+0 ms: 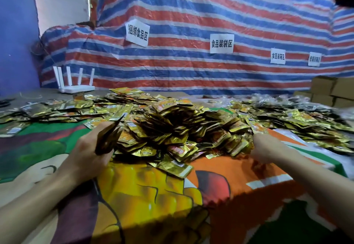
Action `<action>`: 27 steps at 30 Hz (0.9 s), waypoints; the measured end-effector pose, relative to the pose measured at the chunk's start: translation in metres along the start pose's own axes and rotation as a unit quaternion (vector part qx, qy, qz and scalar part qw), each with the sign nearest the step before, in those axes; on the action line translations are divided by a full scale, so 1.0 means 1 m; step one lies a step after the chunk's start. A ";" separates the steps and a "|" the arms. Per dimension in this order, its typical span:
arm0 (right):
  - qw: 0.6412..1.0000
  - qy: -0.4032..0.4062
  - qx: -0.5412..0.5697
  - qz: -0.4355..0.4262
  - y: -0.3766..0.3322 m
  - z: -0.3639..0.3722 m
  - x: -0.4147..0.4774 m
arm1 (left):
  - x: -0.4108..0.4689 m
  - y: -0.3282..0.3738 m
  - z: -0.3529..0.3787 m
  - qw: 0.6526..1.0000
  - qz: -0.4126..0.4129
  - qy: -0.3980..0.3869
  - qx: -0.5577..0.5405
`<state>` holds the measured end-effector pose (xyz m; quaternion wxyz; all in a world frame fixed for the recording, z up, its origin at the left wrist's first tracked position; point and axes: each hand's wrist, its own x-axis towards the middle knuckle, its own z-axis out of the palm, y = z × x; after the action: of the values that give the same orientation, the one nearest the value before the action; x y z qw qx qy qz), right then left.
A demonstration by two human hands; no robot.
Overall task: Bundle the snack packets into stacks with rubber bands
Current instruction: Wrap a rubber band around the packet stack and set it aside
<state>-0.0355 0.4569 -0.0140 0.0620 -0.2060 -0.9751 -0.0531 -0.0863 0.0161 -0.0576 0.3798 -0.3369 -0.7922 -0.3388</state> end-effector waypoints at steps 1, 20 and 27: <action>1.000 -0.003 0.008 0.006 0.000 0.001 -0.001 | 0.002 0.003 0.001 1.000 -0.007 0.005 -0.013; 0.973 0.209 0.090 0.046 -0.011 -0.026 -0.011 | 0.017 -0.011 0.004 0.959 -0.243 0.091 -0.110; 0.933 0.265 0.223 -0.095 -0.102 -0.044 -0.023 | 0.026 -0.015 -0.020 0.859 -0.343 0.094 -0.369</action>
<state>-0.0519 0.3488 0.0185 0.3568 -0.0719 -0.9252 0.1073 -0.1034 -0.0011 -0.0304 0.1600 -0.1261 -0.6353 -0.7450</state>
